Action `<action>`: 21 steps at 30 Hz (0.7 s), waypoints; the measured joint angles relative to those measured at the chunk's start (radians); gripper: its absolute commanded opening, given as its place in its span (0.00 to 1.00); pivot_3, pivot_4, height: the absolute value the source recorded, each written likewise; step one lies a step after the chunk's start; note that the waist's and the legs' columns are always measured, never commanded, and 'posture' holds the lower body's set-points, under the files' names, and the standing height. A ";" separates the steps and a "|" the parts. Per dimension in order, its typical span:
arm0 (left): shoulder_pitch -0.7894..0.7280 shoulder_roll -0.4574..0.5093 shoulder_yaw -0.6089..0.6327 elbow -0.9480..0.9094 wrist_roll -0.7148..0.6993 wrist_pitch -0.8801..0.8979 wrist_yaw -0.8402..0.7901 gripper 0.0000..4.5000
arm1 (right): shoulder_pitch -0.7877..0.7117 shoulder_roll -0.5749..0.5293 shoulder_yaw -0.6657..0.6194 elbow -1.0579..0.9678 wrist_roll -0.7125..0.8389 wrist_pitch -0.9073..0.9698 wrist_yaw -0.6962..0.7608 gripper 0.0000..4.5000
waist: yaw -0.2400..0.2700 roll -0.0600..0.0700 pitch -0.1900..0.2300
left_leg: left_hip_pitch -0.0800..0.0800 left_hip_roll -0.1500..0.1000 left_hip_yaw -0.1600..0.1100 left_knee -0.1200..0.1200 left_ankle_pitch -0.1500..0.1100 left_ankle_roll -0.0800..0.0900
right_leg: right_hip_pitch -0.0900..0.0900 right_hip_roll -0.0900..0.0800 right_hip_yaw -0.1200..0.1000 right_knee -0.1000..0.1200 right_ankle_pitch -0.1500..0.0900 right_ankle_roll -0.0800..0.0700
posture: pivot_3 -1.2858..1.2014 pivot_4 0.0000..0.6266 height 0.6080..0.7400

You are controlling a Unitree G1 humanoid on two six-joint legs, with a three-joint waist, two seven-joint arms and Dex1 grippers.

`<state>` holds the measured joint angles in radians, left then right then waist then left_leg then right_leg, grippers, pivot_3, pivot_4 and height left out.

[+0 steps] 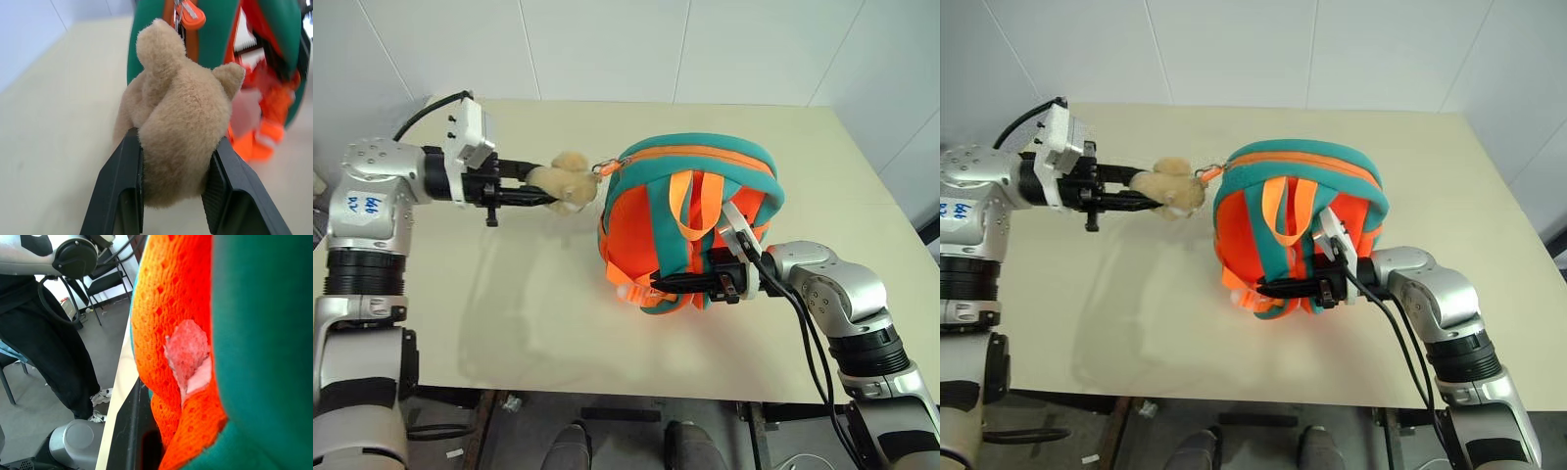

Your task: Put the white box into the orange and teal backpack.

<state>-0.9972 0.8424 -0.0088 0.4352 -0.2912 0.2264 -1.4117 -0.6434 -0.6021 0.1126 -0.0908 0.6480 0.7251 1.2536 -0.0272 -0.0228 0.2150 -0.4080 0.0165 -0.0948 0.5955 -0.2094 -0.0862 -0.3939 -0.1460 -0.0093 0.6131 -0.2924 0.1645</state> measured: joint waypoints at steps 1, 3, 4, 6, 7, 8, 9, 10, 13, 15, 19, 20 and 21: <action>0.008 0.003 -0.011 0.019 0.018 -0.014 -0.007 0.25 | 0.002 0.000 0.000 0.000 0.000 0.000 0.000 0.06 | 0.000 0.000 0.000 | 0.000 0.000 0.000 0.000 0.000 0.000 | 0.000 0.000 0.000 0.000 0.000 0.000 | 0.52 0.24 1.00; 0.021 -0.011 -0.038 0.076 0.051 -0.057 -0.008 0.25 | 0.002 0.000 0.000 -0.001 0.000 0.000 -0.002 0.06 | -0.001 0.000 0.000 | 0.000 0.000 0.000 0.000 0.000 0.000 | 0.000 0.000 0.000 0.000 0.000 0.000 | 0.52 0.24 1.00; 0.021 -0.028 -0.050 0.107 0.066 -0.081 -0.004 0.25 | 0.002 0.000 0.000 -0.001 0.000 0.000 -0.003 0.06 | 0.000 0.000 0.000 | 0.000 0.000 0.000 0.000 0.000 0.000 | 0.000 0.000 0.000 0.001 0.000 0.000 | 0.52 0.24 1.00; 0.021 -0.076 -0.078 0.174 0.094 -0.130 0.007 0.25 | 0.004 0.001 0.000 -0.004 0.001 0.001 -0.004 0.06 | 0.001 0.000 0.000 | 0.000 0.000 0.000 0.000 0.000 0.000 | 0.000 0.000 0.000 0.001 0.000 0.000 | 0.52 0.24 1.00; 0.019 -0.103 -0.091 0.211 0.110 -0.157 0.018 0.25 | 0.005 0.001 0.000 -0.007 0.001 0.003 -0.005 0.06 | 0.001 0.000 0.000 | 0.000 0.000 0.000 0.001 0.000 0.000 | 0.000 0.000 0.000 0.001 0.000 0.000 | 0.52 0.24 1.00; 0.015 -0.130 -0.098 0.244 0.123 -0.182 0.025 0.25 | 0.006 0.001 0.000 -0.010 0.002 0.007 -0.006 0.06 | 0.002 0.000 0.000 | 0.000 0.000 0.000 0.001 0.000 0.000 | 0.000 0.000 0.000 0.001 0.000 0.000 | 0.52 0.24 1.00; 0.004 -0.163 -0.108 0.289 0.136 -0.210 0.038 0.25 | 0.008 0.001 -0.001 -0.017 0.002 0.015 -0.008 0.06 | 0.002 0.000 0.000 | 0.000 0.000 0.000 0.001 0.000 0.000 | 0.000 0.000 0.000 0.002 0.000 0.000 | 0.52 0.24 1.00; -0.003 -0.175 -0.112 0.309 0.141 -0.225 0.044 0.25 | 0.008 0.001 -0.001 -0.020 0.003 0.017 -0.009 0.06 | 0.003 0.000 0.000 | 0.000 0.000 0.000 0.001 0.000 0.000 | 0.000 0.000 0.000 0.002 0.000 0.000 | 0.52 0.24 1.00; -0.044 -0.234 -0.119 0.436 0.184 -0.307 0.096 0.25 | 0.011 -0.001 -0.004 -0.026 0.004 0.025 -0.018 0.06 | 0.007 0.000 0.000 | 0.001 0.000 0.000 0.002 0.000 0.000 | 0.001 0.000 0.000 0.003 0.000 0.000 | 0.52 0.24 1.00; -0.051 -0.262 -0.120 0.510 0.208 -0.348 0.134 0.25 | 0.015 -0.003 -0.006 -0.034 0.009 0.036 -0.024 0.06 | 0.015 -0.001 0.000 | 0.001 0.000 0.000 0.004 0.000 0.000 | 0.001 0.000 0.000 0.004 0.000 0.000 | 0.52 0.24 1.00; -0.092 -0.283 -0.107 0.648 0.225 -0.380 0.177 0.25 | 0.031 -0.011 -0.019 -0.068 0.022 0.055 -0.042 0.06 | 0.026 -0.002 0.000 | 0.000 0.000 0.000 0.005 0.000 0.000 | 0.000 0.000 0.000 0.005 0.000 0.000 | 0.52 0.24 1.00; -0.111 -0.278 -0.104 0.659 0.226 -0.382 0.177 0.25 | 0.033 -0.011 -0.024 -0.069 0.024 0.059 -0.044 0.06 | 0.026 -0.002 0.000 | -0.001 0.000 0.000 0.005 0.000 0.000 | 0.000 0.000 0.000 0.005 0.000 0.000 | 0.52 0.24 1.00; -0.134 -0.273 -0.094 0.673 0.227 -0.383 0.175 0.25 | 0.036 -0.012 -0.030 -0.069 0.024 0.060 -0.046 0.06 | 0.026 -0.002 0.000 | -0.001 0.000 0.000 0.005 0.000 0.000 | 0.000 0.000 0.000 0.005 0.000 0.000 | 0.52 0.24 1.00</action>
<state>-1.1310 0.5694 -0.1033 1.1085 -0.0642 -0.1562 -1.2367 -0.6071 -0.6140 0.0830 -0.1603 0.6720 0.7849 1.2075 -0.0013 -0.0245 0.2153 -0.4090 0.0162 -0.0950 0.6002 -0.2093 -0.0859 -0.3943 -0.1460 -0.0094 0.6178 -0.2923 0.1646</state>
